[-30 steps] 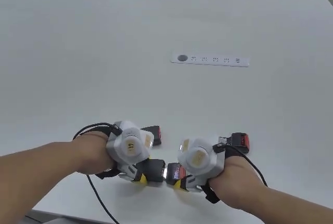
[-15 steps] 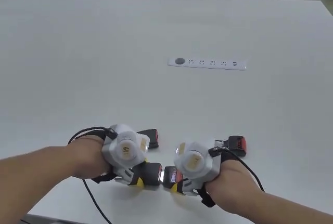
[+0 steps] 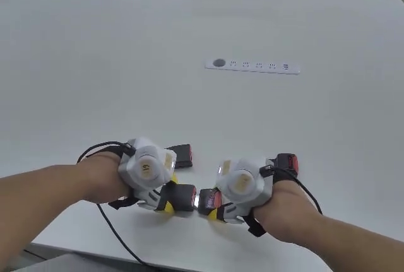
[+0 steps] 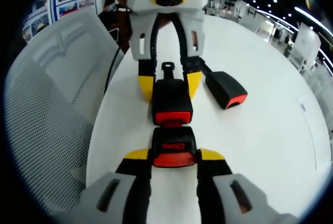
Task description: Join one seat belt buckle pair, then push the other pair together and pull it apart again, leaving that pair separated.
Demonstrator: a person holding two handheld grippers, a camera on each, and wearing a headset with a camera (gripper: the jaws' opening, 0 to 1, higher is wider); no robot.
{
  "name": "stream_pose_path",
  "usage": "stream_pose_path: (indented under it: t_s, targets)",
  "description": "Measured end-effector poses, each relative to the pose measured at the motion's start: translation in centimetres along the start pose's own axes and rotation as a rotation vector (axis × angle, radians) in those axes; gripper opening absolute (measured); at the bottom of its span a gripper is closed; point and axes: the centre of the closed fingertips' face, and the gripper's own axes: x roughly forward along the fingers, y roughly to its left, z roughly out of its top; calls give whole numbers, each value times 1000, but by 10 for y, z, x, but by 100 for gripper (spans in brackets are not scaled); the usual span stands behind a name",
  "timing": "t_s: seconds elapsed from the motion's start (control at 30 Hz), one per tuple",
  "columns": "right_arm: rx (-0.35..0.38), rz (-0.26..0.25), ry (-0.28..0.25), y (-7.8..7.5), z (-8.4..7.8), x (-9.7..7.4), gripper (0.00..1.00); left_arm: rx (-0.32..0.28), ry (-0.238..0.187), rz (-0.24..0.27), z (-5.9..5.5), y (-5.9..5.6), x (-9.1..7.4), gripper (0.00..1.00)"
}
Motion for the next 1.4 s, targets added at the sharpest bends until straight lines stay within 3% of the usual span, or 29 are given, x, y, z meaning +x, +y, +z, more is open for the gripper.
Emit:
stream_pose_path:
  t_s: [0.63,0.87,0.93,1.2,1.4]
  targets:
    - [33,-7,9,1,1,2,35,-15,37,-2,0,-1,2,35]
    - [-2,-23,30,0,2,2,37,-51,28,17,-1,-1,1,35]
    - [-14,-31,32,1,4,-1,37,-33,45,26,-2,-2,-2,35]
    - [-4,-48,-26,-2,22,-17,37,-33,-1,74,15,4,-22,39]
    - [-7,-66,-44,-10,25,-26,37,-14,8,99,18,14,-28,45]
